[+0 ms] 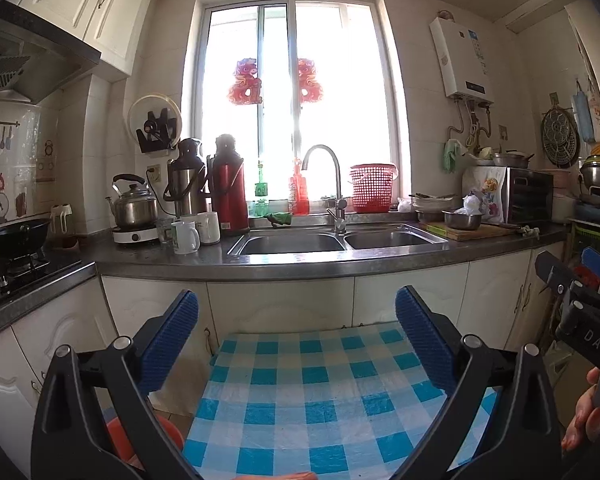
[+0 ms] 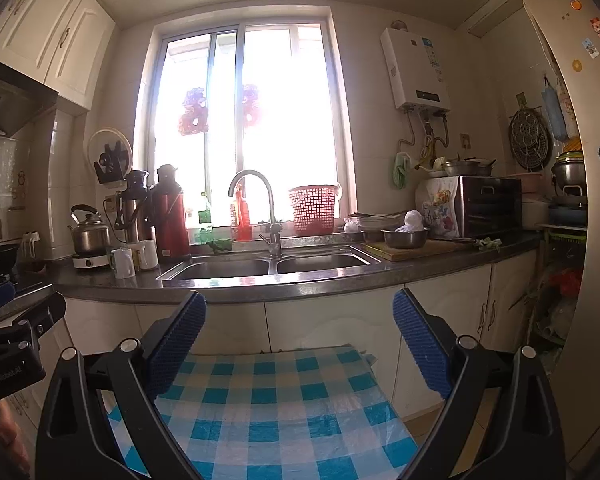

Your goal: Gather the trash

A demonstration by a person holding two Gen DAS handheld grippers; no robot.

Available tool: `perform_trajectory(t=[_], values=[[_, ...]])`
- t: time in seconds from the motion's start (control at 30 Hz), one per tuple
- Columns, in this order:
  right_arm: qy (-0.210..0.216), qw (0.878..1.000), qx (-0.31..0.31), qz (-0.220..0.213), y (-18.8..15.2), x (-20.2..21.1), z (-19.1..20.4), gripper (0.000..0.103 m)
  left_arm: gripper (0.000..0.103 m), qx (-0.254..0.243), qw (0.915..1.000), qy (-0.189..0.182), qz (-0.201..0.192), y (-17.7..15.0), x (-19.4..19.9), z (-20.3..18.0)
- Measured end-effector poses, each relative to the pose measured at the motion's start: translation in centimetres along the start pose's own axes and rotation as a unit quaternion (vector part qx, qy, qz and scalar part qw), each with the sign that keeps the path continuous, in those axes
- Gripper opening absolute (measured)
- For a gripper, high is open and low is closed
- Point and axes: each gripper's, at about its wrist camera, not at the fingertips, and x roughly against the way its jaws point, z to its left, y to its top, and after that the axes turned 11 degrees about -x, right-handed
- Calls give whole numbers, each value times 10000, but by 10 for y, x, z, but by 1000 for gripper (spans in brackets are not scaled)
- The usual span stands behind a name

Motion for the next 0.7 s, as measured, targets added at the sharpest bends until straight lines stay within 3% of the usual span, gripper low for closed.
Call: perform_trajectory(t=[0.7], values=[[55, 9997, 155, -175, 1, 18, 16, 94, 99, 54, 9997, 173, -179, 6, 21, 14]])
